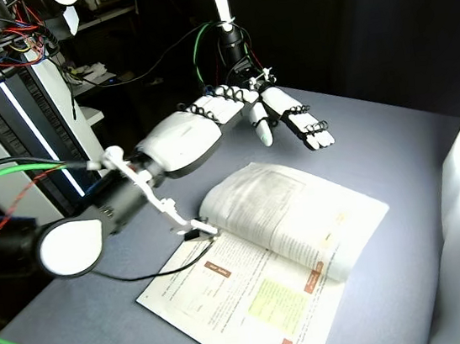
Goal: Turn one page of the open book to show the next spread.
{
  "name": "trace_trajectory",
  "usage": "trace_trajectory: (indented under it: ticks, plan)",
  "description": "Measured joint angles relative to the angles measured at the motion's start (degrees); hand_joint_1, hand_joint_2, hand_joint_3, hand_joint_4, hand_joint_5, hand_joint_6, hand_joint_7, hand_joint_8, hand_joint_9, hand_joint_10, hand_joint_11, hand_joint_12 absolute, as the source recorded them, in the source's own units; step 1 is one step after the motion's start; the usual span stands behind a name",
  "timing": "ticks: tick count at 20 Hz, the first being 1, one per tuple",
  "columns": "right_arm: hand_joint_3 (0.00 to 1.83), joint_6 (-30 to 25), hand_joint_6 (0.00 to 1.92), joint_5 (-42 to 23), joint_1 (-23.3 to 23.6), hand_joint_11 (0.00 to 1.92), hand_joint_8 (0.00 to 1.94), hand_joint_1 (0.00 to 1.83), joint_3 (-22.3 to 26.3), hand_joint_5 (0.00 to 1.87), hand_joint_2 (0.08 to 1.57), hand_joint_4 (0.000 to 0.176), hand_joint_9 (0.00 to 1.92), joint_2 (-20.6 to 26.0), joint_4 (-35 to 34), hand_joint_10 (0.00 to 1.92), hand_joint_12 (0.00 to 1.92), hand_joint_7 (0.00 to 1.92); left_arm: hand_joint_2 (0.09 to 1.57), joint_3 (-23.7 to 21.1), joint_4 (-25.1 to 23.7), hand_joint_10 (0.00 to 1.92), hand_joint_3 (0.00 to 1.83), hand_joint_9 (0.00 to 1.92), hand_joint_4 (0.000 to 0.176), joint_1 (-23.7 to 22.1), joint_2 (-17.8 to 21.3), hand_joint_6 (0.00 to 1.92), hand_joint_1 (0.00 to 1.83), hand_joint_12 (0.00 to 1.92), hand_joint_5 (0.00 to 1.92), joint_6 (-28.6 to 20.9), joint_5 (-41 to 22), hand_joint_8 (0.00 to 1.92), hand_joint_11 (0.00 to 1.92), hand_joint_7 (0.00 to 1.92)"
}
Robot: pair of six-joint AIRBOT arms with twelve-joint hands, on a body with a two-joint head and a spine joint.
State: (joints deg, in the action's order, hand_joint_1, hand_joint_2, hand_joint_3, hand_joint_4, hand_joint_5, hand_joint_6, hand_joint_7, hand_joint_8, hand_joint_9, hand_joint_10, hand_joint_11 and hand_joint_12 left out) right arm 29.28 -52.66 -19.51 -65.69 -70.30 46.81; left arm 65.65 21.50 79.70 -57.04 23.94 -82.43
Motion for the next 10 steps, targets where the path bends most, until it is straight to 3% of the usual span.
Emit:
trace_trajectory:
  ticks: [1, 2, 3, 6, 10]
  plan:
    - [0.0, 0.0, 0.0, -0.4, 0.0, 0.0, 0.0, 0.0, 0.8, 0.0, 1.16, 0.0, 0.0, 1.0, 0.1, 0.0, 0.0, 0.0, 1.38, -0.1, 0.1, 0.0, 0.01, 0.0, 0.101, 0.0, 0.0, 0.02, 0.24, 0.0, 0.08, 0.0, -0.2, 0.01, 0.0, 0.04]
    - [0.0, 0.0, 0.0, -0.6, 0.1, 0.0, 0.0, 0.0, 1.3, 0.0, 1.16, 0.0, 0.0, 1.4, 0.2, 0.0, 0.0, 0.0, 1.38, -0.6, 0.5, 0.0, 0.0, 0.03, 0.056, 0.0, 0.2, 0.02, 0.3, 0.0, 0.15, 0.0, -0.7, 0.01, 0.0, 0.11]
    - [0.0, 0.0, 0.0, -0.5, 0.1, 0.0, 0.0, 0.0, 1.8, 0.0, 1.16, 0.0, 0.0, 1.4, -0.1, 0.0, 0.0, 0.0, 1.56, -0.6, 0.5, 0.0, 0.03, 0.0, 0.0, 0.0, 0.2, 0.0, 0.01, 0.0, 0.15, 0.0, -1.4, 0.0, 0.0, 0.1]
    - [0.0, -0.1, 0.0, 0.8, -0.1, 0.0, 0.0, 0.0, 4.3, 0.0, 1.15, 0.0, 0.0, 5.0, 1.6, 0.0, 0.0, 0.0, 1.57, -1.9, 0.2, 0.0, 0.03, 0.0, 0.0, 0.0, 2.1, 0.0, 0.0, 0.0, 0.15, 0.3, -2.6, 0.0, 0.0, 0.1]
    - [0.0, -0.1, 0.0, 5.6, -3.7, 0.0, 0.0, 0.03, 4.9, 0.0, 1.17, 0.0, 0.0, 9.5, -1.1, 0.0, 0.0, 0.0, 1.57, -2.1, -1.0, 0.0, 0.03, 0.0, 0.0, -0.2, 3.0, 0.0, 0.0, 0.0, 0.15, 0.5, -5.1, 0.0, 0.0, 0.1]
